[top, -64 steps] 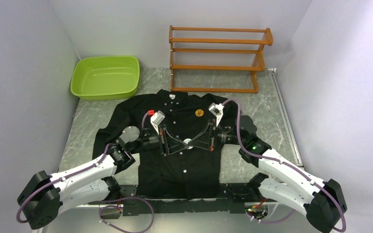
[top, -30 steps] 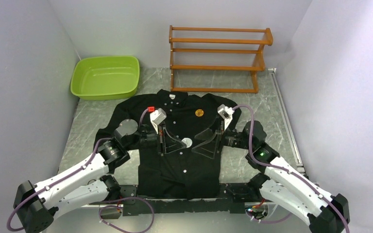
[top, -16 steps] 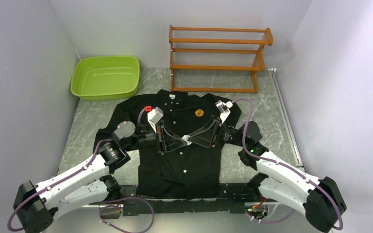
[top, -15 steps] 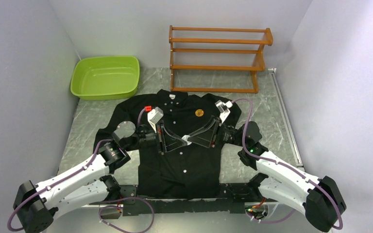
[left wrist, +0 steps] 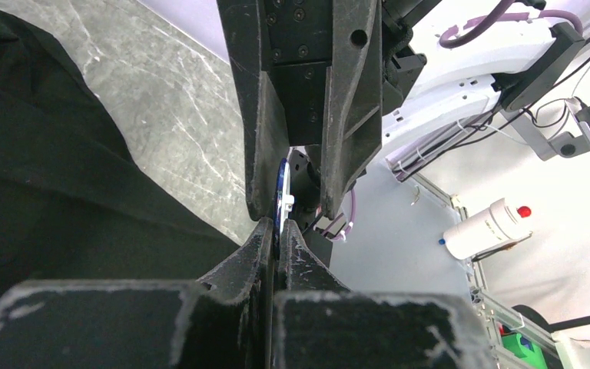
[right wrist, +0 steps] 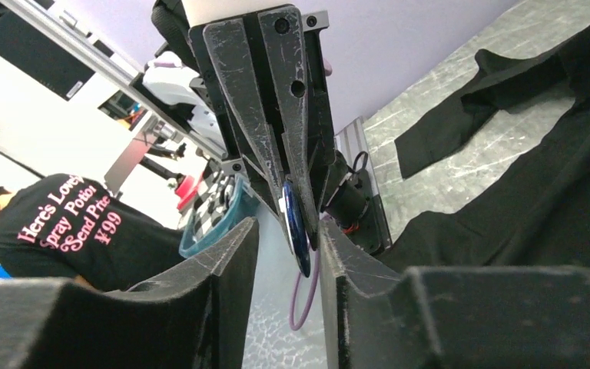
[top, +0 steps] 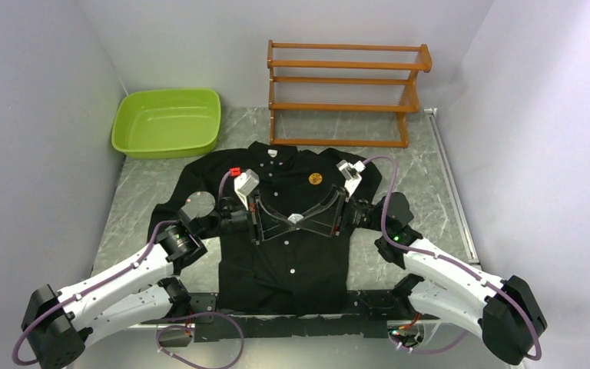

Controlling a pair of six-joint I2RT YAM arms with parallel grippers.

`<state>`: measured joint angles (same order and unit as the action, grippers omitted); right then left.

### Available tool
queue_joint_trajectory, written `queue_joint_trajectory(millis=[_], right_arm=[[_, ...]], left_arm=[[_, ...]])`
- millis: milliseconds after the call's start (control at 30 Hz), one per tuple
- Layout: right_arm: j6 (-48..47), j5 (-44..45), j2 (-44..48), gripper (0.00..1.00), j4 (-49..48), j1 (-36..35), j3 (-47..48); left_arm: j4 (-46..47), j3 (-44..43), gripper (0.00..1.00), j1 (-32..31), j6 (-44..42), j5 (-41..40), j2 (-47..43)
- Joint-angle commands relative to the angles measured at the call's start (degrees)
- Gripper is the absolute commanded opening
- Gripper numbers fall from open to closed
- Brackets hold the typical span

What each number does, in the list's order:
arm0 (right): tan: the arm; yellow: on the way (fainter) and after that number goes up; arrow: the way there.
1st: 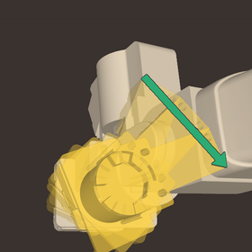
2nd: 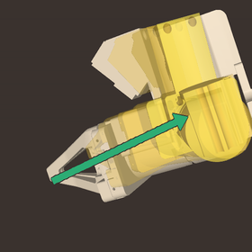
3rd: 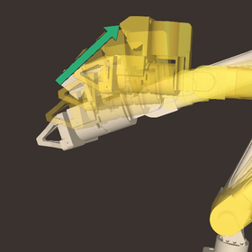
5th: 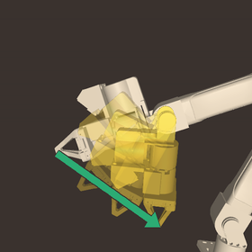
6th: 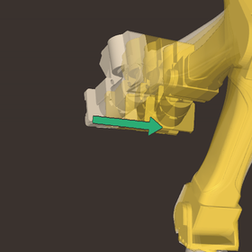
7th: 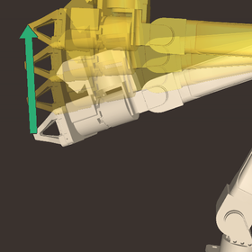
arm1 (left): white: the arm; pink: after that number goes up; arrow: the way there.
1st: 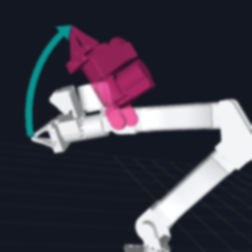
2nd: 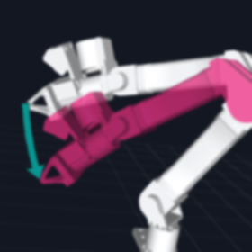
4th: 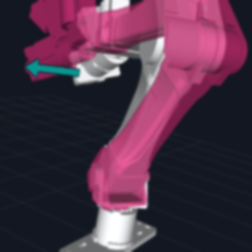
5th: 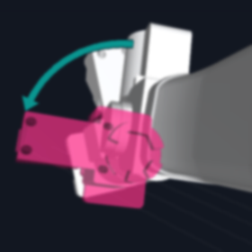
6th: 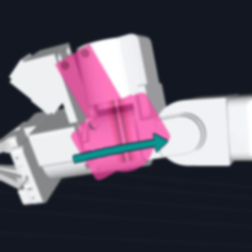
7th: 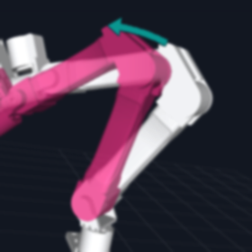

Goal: Pin the brooch onto the clothing
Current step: Adjust the brooch.

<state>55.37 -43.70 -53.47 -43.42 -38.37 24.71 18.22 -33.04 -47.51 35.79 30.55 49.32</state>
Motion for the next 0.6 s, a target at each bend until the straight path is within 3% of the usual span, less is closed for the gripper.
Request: queue_joint_trajectory(millis=[0, 200, 367, 567], right_arm=[[-2.45, -1.99, 0.65, 0.32, -1.56, -0.39, 2.19], [-6.66, -1.31, 2.45, 0.21, 4.77, -0.47, 3.64], [-9.14, -1.03, 2.27, 0.0, 9.14, -0.52, 5.21], [-19.75, 0.08, 0.19, 0.0, 27.83, -0.71, 11.49]], left_arm=[[1.96, -0.78, 0.03, -0.19, 0.24, -0.38, -0.63], [1.97, -0.72, 0.03, -0.21, 0.53, -0.18, -0.54], [2.06, -1.24, 0.03, -0.15, 0.51, 0.22, -0.02], [-3.25, -4.14, 0.03, -0.17, -1.45, 0.14, -0.4]])
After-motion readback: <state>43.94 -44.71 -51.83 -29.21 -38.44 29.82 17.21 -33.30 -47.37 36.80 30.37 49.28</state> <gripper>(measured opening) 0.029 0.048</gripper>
